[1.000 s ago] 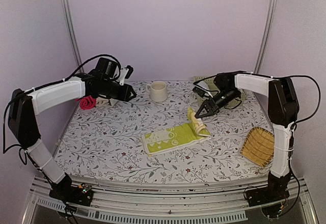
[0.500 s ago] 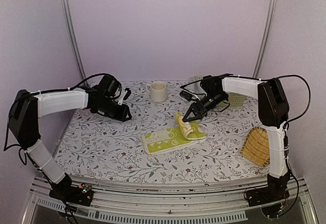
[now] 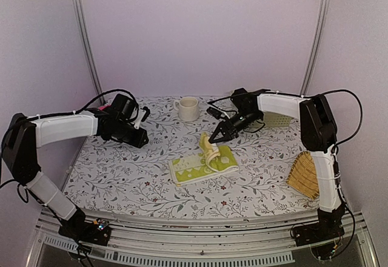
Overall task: Roll the towels
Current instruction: Fold the towel at the center of the board.
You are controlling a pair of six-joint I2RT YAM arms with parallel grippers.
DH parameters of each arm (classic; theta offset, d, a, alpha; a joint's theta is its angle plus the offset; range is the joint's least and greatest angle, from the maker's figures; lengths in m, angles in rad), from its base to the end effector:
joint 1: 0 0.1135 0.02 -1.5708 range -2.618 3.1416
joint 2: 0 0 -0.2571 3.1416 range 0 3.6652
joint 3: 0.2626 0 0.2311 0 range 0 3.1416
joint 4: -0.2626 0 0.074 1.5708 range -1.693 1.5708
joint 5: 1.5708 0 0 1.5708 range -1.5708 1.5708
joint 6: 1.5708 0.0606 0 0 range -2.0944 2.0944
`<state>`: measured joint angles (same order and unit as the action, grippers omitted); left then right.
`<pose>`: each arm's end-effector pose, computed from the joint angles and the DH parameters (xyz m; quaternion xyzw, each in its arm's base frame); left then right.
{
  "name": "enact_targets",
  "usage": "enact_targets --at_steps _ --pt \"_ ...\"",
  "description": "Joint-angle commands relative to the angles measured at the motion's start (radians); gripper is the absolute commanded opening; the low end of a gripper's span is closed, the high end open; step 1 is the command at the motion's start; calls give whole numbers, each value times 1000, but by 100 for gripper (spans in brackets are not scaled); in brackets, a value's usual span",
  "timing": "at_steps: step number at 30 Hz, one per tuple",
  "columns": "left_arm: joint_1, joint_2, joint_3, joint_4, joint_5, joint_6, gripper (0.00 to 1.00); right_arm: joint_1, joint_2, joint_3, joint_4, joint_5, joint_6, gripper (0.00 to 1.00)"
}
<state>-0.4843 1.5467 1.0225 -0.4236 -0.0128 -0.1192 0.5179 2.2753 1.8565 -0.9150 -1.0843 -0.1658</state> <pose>0.2796 -0.1462 0.2014 0.1709 0.9364 -0.0853 0.2944 0.3548 0.2638 0.1740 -0.3426 0.7809 0.5222 0.0100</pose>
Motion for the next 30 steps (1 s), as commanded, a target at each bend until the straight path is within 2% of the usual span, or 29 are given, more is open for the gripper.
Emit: enact_targets --at_steps 1,16,30 --pt "15 -22 -6 36 -4 15 31 28 30 37 49 3 55 3" --pt "27 -22 1 41 12 12 30 141 64 80 62 42 115 3" --pt "30 -25 4 42 10 11 30 184 190 180 90 51 192 3"
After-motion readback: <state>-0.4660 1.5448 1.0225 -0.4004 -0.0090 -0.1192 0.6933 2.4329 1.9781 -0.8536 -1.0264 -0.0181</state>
